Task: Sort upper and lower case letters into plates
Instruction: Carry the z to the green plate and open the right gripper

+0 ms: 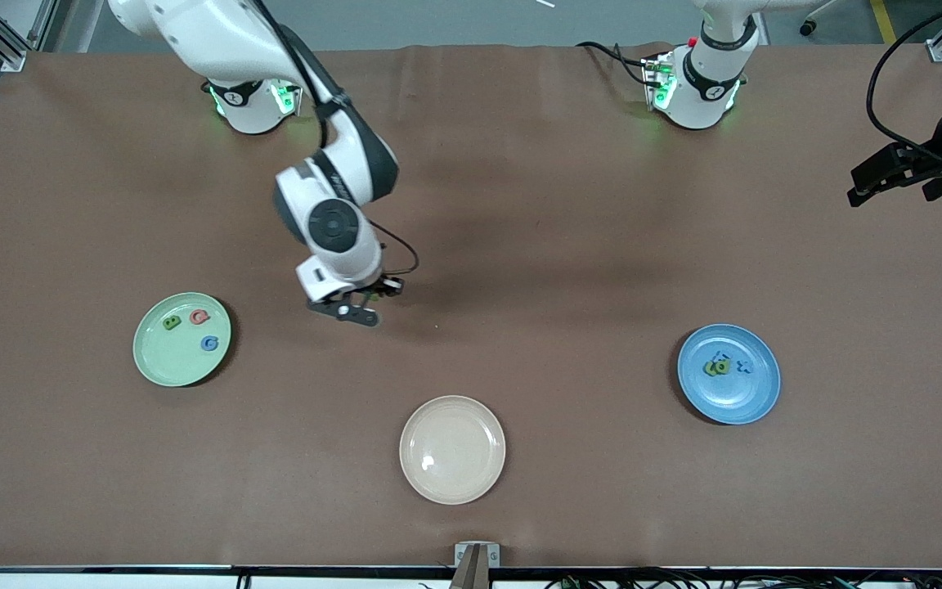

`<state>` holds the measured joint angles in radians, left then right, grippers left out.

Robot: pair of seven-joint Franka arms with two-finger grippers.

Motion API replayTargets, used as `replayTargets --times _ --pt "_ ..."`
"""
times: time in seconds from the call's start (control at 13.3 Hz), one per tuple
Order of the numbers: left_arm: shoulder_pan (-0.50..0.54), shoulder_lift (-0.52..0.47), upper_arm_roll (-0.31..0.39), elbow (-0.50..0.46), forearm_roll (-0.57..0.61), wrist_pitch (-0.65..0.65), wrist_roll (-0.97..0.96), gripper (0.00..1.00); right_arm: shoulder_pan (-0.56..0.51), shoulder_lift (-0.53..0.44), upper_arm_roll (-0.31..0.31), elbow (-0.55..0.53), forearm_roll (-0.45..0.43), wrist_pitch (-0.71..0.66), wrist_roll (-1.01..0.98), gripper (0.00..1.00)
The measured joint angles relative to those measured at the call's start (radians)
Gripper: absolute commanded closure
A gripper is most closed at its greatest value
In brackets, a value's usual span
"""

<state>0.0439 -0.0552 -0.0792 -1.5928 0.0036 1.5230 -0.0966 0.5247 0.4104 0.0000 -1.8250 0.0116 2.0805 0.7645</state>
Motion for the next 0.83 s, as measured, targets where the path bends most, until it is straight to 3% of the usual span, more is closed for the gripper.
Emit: replayTargets --times 0.15,0.3,0.83 --pt "-0.001 -0.001 -0.002 0.0 0.0 -0.001 0.0 0.0 -0.104 -0.069 -0.004 0.021 0.0 -0.1 -0.168 0.83" --pt "-0.001 -0.001 -0.002 0.0 0.0 -0.001 0.0 0.0 -0.214 -0.077 -0.006 0.019 -0.001 -0.11 -0.331 0.83" --pt "-0.001 -0.008 -0.002 -0.01 0.0 0.003 0.0 0.0 -0.542 0.014 -0.008 0.008 -0.002 0.094 -0.883 0.82"
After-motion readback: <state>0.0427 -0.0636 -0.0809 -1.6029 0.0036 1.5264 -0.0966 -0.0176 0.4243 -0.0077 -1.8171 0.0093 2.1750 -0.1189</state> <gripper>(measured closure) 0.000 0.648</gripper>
